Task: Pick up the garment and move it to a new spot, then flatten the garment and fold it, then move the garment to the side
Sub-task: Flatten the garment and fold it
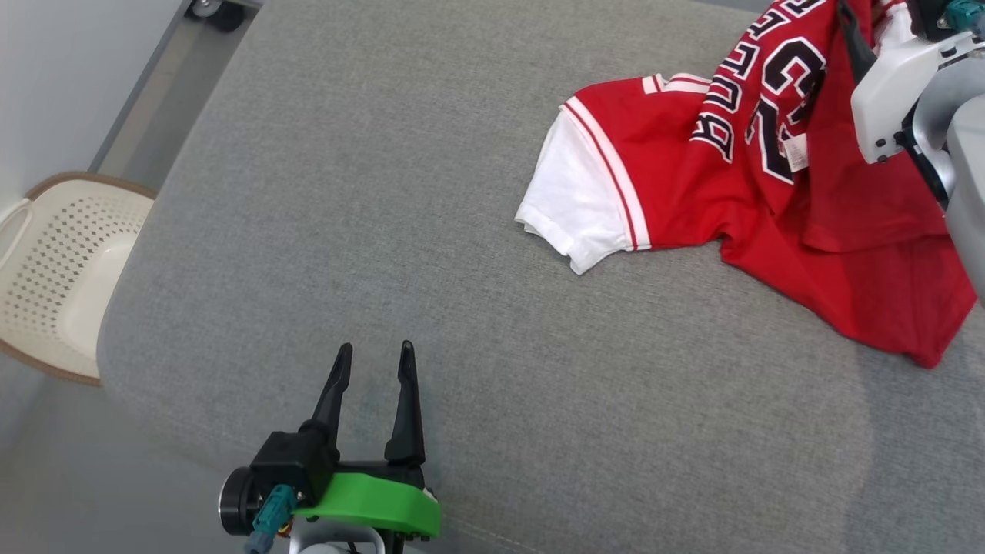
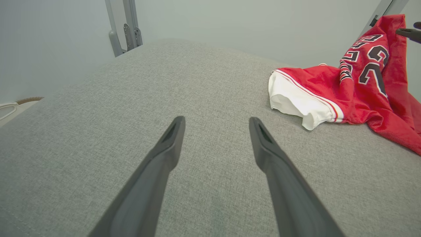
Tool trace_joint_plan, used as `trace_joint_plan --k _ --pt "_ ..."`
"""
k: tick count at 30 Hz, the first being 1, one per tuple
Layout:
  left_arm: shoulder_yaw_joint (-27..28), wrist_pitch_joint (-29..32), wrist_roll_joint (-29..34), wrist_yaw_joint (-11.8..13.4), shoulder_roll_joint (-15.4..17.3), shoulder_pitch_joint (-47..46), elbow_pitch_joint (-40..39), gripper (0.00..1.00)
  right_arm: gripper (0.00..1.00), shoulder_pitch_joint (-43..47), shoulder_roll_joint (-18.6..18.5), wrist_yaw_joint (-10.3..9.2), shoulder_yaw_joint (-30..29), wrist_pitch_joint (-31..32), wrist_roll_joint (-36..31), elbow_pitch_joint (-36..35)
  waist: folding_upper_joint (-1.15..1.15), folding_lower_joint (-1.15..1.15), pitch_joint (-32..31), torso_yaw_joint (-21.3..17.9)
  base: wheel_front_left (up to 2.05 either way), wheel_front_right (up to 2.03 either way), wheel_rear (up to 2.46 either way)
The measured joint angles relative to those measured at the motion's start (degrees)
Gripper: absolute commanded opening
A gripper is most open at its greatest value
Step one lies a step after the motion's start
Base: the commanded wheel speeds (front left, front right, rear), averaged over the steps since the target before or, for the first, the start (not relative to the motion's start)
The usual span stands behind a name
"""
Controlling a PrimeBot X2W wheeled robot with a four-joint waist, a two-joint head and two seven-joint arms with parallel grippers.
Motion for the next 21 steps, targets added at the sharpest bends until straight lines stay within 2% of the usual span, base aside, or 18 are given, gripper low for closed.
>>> trace_joint_plan --k 4,9,13,17,21 --pt "1.1 0.0 0.8 -0.3 0.0 0.0 0.1 1.00 1.00 0.4 1.0 0.00 1.3 -2.3 3.0 -0.6 0.00 0.00 -0.9 -2.5 0.00 0.00 0.00" --pt "2.8 0.0 1.5 -0.6 0.0 0.3 0.1 1.00 1.00 5.9 1.7 0.00 3.3 -4.5 9.3 -6.1 0.00 0.00 -2.5 -6.3 0.00 0.00 0.00" --pt "4.0 0.0 2.3 -0.8 0.0 1.3 -0.2 1.00 1.00 16.3 -1.3 -0.01 4.5 -4.9 14.8 -13.8 0.00 0.00 -4.2 -10.2 0.00 0.00 0.00" --pt "4.5 0.0 2.9 -1.0 0.0 1.4 -0.4 1.00 1.00 24.8 -2.7 0.00 1.7 -5.0 16.8 -20.7 0.00 0.00 -5.1 -13.0 0.00 0.00 0.00" --pt "4.5 0.0 2.9 -1.0 0.0 1.4 -0.6 1.00 1.00 33.2 -2.5 -0.01 -4.6 -5.0 17.4 -26.1 0.00 0.00 -5.8 -15.5 0.00 0.00 0.00"
